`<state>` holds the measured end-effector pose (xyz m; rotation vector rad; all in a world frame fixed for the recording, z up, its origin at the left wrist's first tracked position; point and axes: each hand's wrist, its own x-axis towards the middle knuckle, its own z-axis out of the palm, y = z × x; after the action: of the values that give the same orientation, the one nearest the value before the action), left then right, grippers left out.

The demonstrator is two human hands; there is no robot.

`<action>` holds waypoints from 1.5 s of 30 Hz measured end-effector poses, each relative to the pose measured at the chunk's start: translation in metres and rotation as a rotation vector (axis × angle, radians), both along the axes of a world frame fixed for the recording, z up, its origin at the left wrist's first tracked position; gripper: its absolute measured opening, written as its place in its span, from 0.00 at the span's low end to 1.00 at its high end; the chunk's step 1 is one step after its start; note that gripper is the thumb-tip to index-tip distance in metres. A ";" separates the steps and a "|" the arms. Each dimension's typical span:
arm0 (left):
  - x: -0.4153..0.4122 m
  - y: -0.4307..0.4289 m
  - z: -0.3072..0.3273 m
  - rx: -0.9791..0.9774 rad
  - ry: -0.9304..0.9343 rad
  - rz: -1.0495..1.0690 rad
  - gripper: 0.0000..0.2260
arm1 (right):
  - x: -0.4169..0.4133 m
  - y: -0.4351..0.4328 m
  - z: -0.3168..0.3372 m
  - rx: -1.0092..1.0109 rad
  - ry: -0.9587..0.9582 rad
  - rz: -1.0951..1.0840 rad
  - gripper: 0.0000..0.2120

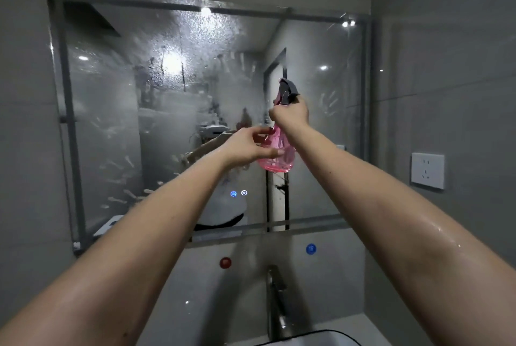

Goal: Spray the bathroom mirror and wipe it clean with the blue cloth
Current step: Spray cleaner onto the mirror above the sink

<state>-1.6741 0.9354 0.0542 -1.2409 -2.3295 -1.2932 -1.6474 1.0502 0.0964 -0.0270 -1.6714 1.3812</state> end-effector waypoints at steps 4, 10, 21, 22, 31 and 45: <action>0.012 0.039 -0.009 0.017 0.013 0.040 0.31 | 0.016 0.036 -0.009 0.019 0.019 0.021 0.06; 0.033 0.092 -0.006 0.011 0.012 0.046 0.34 | 0.034 0.088 -0.008 -0.010 0.016 0.029 0.08; 0.055 0.135 -0.004 -0.086 0.046 -0.013 0.32 | 0.049 0.135 -0.018 -0.118 0.051 -0.059 0.08; 0.054 0.138 -0.004 -0.099 0.057 -0.017 0.32 | 0.049 0.139 -0.017 -0.123 0.045 -0.049 0.09; 0.058 0.166 -0.009 -0.096 0.021 -0.039 0.31 | 0.056 0.166 -0.018 -0.046 -0.029 -0.094 0.07; 0.072 0.198 -0.033 -0.124 -0.062 -0.146 0.29 | 0.073 0.202 -0.046 -0.077 -0.056 -0.151 0.08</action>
<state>-1.6025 1.1330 0.0210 -1.4540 -2.4352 -1.2637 -1.5741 1.2519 0.0502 -0.2336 -1.6265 1.3401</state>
